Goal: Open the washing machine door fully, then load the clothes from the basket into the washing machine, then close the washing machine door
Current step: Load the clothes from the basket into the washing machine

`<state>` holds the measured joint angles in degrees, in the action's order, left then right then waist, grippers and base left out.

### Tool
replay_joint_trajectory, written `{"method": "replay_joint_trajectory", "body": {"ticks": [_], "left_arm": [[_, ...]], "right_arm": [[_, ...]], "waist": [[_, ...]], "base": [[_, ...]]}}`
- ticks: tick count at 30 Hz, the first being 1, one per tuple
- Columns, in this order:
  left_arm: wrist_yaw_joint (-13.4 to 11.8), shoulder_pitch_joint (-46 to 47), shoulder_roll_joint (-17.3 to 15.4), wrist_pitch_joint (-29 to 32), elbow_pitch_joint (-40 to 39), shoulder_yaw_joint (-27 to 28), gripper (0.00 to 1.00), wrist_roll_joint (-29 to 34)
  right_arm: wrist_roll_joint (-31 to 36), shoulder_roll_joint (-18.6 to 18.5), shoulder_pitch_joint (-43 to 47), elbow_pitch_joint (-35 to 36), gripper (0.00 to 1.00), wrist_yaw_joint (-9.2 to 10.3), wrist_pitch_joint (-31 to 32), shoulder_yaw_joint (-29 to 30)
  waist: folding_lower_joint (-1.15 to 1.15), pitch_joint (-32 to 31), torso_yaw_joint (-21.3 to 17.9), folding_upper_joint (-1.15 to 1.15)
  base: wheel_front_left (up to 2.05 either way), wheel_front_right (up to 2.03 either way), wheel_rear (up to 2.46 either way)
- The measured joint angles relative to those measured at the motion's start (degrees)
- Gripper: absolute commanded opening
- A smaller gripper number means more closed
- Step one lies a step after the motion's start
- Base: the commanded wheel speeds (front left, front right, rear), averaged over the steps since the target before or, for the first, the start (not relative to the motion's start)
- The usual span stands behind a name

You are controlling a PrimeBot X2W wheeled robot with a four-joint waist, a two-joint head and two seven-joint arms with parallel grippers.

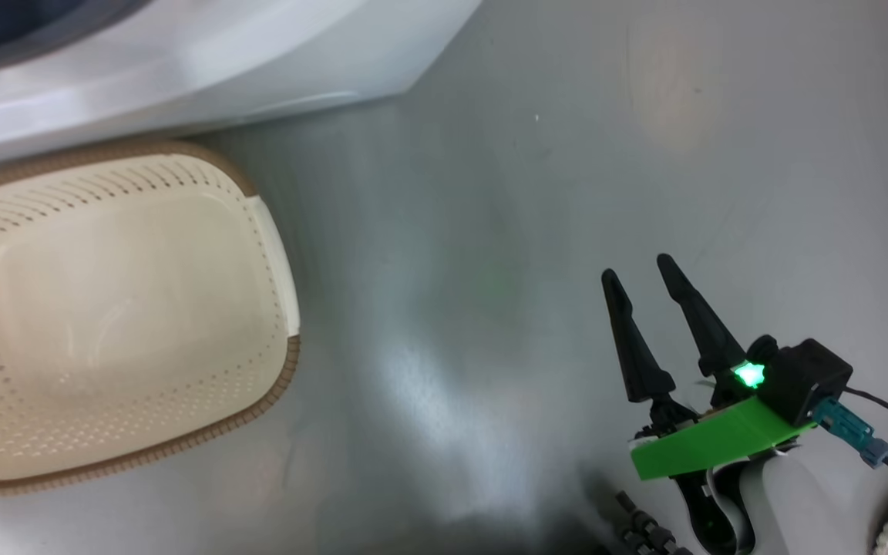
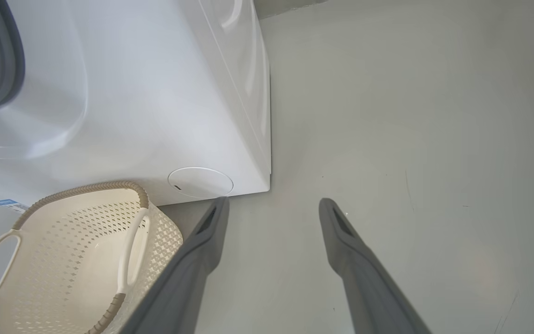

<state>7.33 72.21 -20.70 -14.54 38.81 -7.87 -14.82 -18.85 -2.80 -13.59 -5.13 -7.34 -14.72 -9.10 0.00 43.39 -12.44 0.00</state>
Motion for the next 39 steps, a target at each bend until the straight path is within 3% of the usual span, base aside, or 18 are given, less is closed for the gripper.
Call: {"method": "replay_joint_trajectory", "body": {"ticks": [8, 13, 17, 34, 35, 36, 37, 39], "left_arm": [[-0.04, 5.94, -0.37, -0.09, 1.76, -1.33, 0.00, 1.24], [-1.12, 9.44, -1.30, -0.18, -8.04, 0.43, 0.00, 4.58], [-1.11, 8.84, -1.36, -0.18, -9.26, 1.67, 0.00, 5.34], [-0.43, 8.24, -0.38, -0.16, 6.62, 0.30, 0.00, 5.22], [-0.43, 8.42, -0.31, -0.16, 7.16, 0.05, 0.45, 4.91], [-0.43, 8.72, -0.19, -0.16, 7.50, -0.23, 0.45, 4.77], [-0.41, 9.04, -0.04, -0.16, 7.66, -0.38, 1.00, 4.41], [-0.24, 9.25, 0.30, -0.16, 7.99, -0.46, 1.00, 3.71]], "right_arm": [[-0.97, 0.00, -0.80, -0.10, 1.00, 0.01, 0.00, -1.86], [-2.01, 0.01, -1.45, -0.08, 1.00, 0.00, 0.00, -3.34], [-2.10, 0.01, -1.93, -0.14, 1.00, 0.01, 0.00, -3.56], [-2.10, 0.00, -1.93, -1.19, 1.00, 0.00, 0.00, -3.46], [-2.10, 0.00, -1.93, -1.24, 1.00, 0.00, 0.00, -3.45], [-2.10, -0.01, -1.93, -1.27, 1.00, 0.00, 0.00, -3.45], [-2.10, 0.00, -1.93, -1.30, 1.00, 0.00, 0.00, -3.46], [-2.10, 0.00, -1.93, -1.41, 1.00, 0.00, 0.00, -3.46]], "waist": [[0.00, 3.05, -0.69, 0.00], [0.00, 4.68, -1.55, 0.00], [0.00, 4.87, -2.16, 0.00], [0.00, 3.22, -1.27, 0.00], [0.00, 3.05, -1.24, 0.00], [0.00, 2.94, -1.18, 0.00], [0.00, 2.87, -1.12, 0.00], [0.00, 2.66, -1.07, 0.00]], "base": [[0.00, 0.00, 0.00], [0.00, 0.00, 0.00], [0.00, 0.00, 0.00], [0.00, 0.00, 0.00], [0.00, 0.00, 0.00], [0.00, 0.00, 0.00], [0.00, 0.00, 0.00], [0.00, 0.00, 0.00]]}}
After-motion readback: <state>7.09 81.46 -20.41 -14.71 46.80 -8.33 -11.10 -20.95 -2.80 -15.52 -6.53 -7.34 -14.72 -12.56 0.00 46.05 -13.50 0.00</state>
